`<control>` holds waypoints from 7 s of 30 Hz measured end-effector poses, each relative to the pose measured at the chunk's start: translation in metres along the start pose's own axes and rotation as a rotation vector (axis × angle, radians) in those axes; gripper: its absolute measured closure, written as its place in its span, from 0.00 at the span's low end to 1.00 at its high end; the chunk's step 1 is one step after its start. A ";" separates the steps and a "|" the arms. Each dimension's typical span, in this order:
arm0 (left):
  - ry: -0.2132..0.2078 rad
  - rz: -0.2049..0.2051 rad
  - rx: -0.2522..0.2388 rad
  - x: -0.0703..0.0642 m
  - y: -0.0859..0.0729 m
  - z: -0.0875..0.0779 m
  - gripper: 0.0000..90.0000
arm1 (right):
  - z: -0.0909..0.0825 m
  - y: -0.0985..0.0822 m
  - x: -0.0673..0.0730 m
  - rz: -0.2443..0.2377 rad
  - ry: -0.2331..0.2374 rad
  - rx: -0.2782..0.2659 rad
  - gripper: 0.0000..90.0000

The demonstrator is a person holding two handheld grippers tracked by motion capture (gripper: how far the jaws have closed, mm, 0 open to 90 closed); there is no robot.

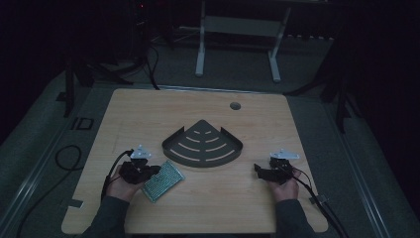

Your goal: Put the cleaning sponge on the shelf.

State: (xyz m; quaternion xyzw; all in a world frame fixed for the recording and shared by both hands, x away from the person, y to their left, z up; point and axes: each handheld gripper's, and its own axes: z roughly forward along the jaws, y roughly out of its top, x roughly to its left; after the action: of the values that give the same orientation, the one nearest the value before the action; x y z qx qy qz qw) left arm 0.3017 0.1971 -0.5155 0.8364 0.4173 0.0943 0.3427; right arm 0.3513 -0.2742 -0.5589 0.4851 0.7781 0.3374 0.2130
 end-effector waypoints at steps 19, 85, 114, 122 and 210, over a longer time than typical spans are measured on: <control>-0.013 0.019 0.115 0.009 -0.011 0.003 1.00 | 0.000 0.000 0.000 0.000 0.000 0.000 0.24; -0.085 -0.082 0.292 0.065 0.016 0.001 0.82 | 0.000 0.000 0.000 0.000 0.000 0.000 0.24; -0.105 -0.088 0.387 0.066 0.026 0.007 1.00 | 0.000 0.000 0.000 0.000 0.000 0.000 0.24; -0.108 -0.089 0.368 0.067 0.030 -0.002 1.00 | 0.000 0.000 0.000 0.000 0.000 0.000 0.24; -0.125 -0.016 0.225 0.055 0.120 -0.039 1.00 | 0.001 0.001 0.000 0.000 0.002 0.001 0.24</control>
State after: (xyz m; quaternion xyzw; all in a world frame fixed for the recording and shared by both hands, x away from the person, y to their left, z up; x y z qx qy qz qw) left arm 0.3957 0.2083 -0.4150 0.8705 0.4097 -0.0084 0.2726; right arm 0.3520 -0.2737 -0.5589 0.4851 0.7783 0.3375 0.2121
